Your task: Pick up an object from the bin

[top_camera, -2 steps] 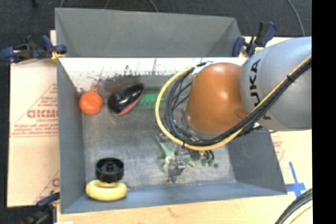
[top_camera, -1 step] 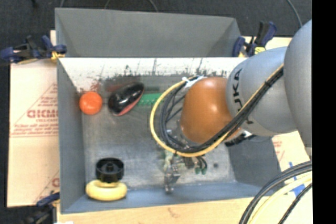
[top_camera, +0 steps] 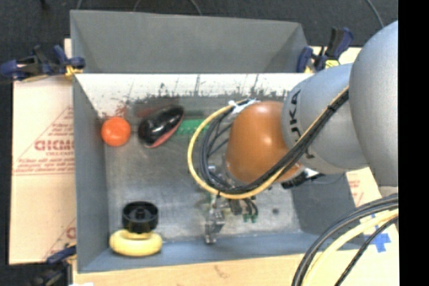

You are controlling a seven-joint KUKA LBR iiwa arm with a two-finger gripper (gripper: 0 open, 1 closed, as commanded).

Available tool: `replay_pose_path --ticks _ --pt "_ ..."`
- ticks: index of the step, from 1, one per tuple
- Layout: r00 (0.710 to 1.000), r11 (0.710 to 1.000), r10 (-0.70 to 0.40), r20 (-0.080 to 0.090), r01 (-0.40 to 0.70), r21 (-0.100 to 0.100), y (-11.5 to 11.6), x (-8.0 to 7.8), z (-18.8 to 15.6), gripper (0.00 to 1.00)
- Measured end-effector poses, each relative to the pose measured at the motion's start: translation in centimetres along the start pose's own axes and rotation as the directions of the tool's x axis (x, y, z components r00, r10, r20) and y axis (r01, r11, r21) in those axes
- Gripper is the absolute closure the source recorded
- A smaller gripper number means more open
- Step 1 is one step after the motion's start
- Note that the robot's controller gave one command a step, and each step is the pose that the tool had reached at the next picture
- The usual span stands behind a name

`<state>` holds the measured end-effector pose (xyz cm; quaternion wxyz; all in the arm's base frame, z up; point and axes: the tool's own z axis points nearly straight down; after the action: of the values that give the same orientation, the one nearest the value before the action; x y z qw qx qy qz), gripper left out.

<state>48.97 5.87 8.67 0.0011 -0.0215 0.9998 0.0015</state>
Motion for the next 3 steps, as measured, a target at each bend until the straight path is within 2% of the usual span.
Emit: replay_pose_path --ticks 1,2,3 --pt "1.000 1.000 -0.025 0.002 0.025 0.003 -5.3 -2.5 1.5 0.00" --pt "0.999 0.999 -0.042 0.012 0.042 0.001 -6.0 -1.2 1.3 1.00" --pt "0.999 0.999 -0.041 0.013 0.041 0.001 -6.0 -1.3 1.3 1.00"
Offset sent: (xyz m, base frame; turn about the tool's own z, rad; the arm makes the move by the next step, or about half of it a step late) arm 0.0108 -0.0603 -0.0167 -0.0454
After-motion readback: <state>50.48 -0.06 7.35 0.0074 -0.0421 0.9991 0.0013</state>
